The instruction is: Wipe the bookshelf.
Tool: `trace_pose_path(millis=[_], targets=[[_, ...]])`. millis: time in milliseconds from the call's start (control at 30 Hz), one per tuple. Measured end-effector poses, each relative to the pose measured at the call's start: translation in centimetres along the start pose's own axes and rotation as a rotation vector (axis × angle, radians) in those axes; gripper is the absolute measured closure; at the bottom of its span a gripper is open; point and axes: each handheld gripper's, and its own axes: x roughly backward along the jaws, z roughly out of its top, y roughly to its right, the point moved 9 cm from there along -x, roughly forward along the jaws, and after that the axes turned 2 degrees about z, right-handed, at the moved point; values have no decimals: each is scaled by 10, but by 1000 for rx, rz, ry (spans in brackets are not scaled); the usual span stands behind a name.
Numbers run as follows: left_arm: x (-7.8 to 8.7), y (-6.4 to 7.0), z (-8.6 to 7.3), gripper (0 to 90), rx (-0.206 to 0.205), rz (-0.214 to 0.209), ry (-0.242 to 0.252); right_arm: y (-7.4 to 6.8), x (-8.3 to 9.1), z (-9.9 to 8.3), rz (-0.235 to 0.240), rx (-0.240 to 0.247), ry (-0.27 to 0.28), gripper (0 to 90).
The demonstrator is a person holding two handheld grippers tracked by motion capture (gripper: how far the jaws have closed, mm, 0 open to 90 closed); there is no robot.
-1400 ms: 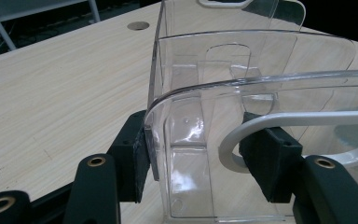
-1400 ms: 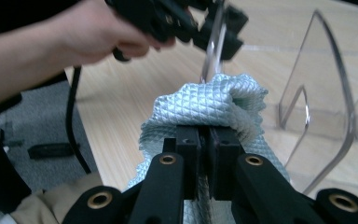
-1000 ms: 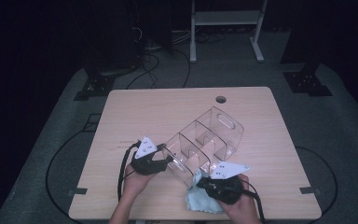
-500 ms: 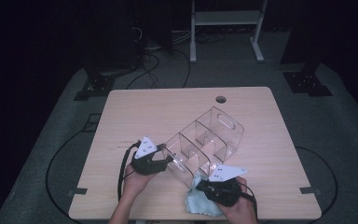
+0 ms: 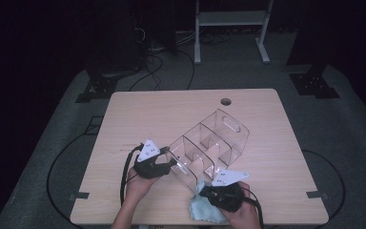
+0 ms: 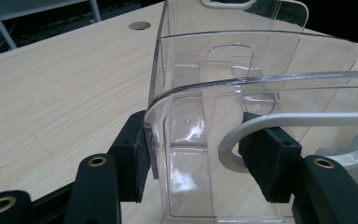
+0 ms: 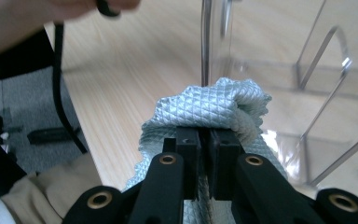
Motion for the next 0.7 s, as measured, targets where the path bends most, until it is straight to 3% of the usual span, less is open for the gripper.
trace_pose_path(millis=[200, 433, 700], targets=[[0, -2, 0, 452, 11, 2, 3, 2, -10, -8, -3, -5, -40, 844], [0, -3, 0, 452, 2, 3, 2, 0, -5, -1, -2, -4, -4, 844], [1, -5, -1, 455, 18, 5, 6, 0, -18, -13, -7, -4, -57, 844]])
